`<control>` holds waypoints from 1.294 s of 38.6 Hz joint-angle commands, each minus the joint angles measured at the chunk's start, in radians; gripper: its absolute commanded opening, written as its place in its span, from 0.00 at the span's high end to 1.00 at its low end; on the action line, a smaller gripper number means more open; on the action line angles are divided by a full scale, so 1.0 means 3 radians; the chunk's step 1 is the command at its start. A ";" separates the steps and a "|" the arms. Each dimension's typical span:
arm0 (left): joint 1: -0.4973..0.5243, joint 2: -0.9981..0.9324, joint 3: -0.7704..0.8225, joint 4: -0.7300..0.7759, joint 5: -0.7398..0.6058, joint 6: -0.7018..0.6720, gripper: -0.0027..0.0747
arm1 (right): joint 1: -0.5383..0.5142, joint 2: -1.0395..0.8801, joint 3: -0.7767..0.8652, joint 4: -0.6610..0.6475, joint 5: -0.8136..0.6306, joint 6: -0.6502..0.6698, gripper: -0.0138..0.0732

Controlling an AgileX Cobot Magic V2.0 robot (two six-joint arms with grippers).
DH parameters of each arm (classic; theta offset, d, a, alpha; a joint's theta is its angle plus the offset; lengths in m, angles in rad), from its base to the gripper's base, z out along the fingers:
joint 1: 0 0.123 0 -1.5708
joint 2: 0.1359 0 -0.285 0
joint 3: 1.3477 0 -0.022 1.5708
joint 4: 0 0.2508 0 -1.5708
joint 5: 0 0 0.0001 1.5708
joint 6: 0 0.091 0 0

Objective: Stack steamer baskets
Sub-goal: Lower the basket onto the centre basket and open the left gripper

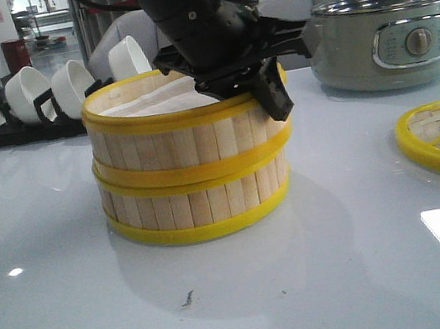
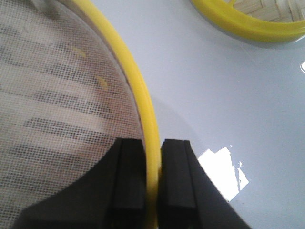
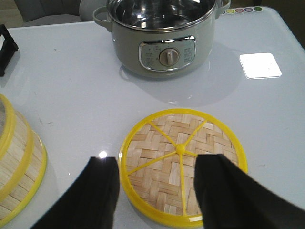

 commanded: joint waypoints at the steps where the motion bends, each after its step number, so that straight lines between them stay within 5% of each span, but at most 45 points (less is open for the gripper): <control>1: -0.0026 -0.0187 -0.0120 -0.0095 -0.0228 -0.0018 0.85 | -0.0001 -0.0021 -0.0134 -0.0046 -0.0259 -0.0014 0.30; 36: -0.0026 -0.0187 -0.0120 0.0282 -0.0171 -0.0218 0.85 | -0.0001 -0.0021 -0.0134 -0.0046 -0.0252 -0.0014 0.30; 50: -0.0026 -0.0187 -0.0138 0.0282 -0.0150 -0.0218 0.40 | -0.0001 -0.0021 -0.0134 -0.0046 -0.0252 -0.0014 0.30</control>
